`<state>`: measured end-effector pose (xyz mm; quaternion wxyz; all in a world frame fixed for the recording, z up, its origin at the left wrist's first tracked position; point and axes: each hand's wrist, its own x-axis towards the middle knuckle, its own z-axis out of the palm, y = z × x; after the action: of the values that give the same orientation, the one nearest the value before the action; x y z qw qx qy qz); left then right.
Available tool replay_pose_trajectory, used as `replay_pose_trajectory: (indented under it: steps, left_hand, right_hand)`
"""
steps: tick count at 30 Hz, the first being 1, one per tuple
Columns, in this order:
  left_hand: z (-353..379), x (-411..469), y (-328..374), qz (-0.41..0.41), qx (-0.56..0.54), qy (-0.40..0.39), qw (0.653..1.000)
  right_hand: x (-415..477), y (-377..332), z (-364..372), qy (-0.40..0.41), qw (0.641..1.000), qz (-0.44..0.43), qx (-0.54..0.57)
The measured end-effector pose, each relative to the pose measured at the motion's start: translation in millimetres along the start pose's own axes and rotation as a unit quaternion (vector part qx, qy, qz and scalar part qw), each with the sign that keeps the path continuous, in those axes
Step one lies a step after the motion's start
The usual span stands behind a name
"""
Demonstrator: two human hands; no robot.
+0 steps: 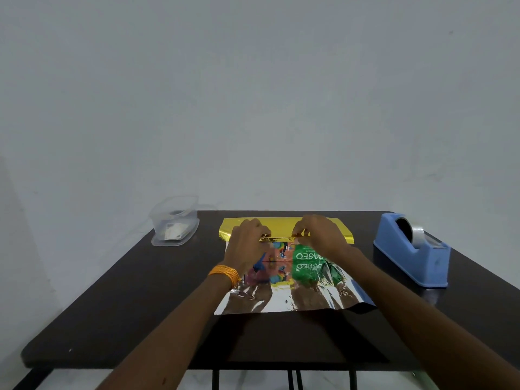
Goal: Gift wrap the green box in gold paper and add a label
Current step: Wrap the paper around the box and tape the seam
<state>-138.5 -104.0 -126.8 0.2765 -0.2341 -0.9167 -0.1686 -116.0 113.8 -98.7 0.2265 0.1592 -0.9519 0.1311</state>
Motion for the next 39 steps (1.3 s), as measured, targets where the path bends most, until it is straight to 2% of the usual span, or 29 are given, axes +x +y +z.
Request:
replay_pose_trajectory:
  steps: [4,10,15,25,30,33,39]
  left_hand:
    - [4,-2,7,0.044,-0.007,0.017,0.999]
    - [0,8,-8,0.062,0.005,-0.027,0.998]
    - [1,6,-6,0.037,-0.019,-0.002,0.999]
    - [0,5,-3,0.025,-0.02,-0.006,0.999]
    - [-5,4,-6,0.054,-0.031,-0.004,0.998]
    - [-13,2,-19,0.041,-0.064,0.025,0.997]
    - [-32,-11,-54,0.038,-0.084,0.004,0.996]
  right_hand:
    - [0,1,2,0.0,1.0,0.006,0.004]
    - [-2,2,0,-0.005,1.0,-0.004,0.013]
    - [-2,4,-1,-0.022,1.0,-0.01,0.008]
    - [-4,8,-3,-0.017,1.0,-0.003,0.002]
    - [-4,8,-3,-0.007,1.0,0.0,0.006]
    - [-6,8,-1,0.004,1.0,0.008,0.022]
    - [-7,7,-2,0.007,0.999,0.013,0.028]
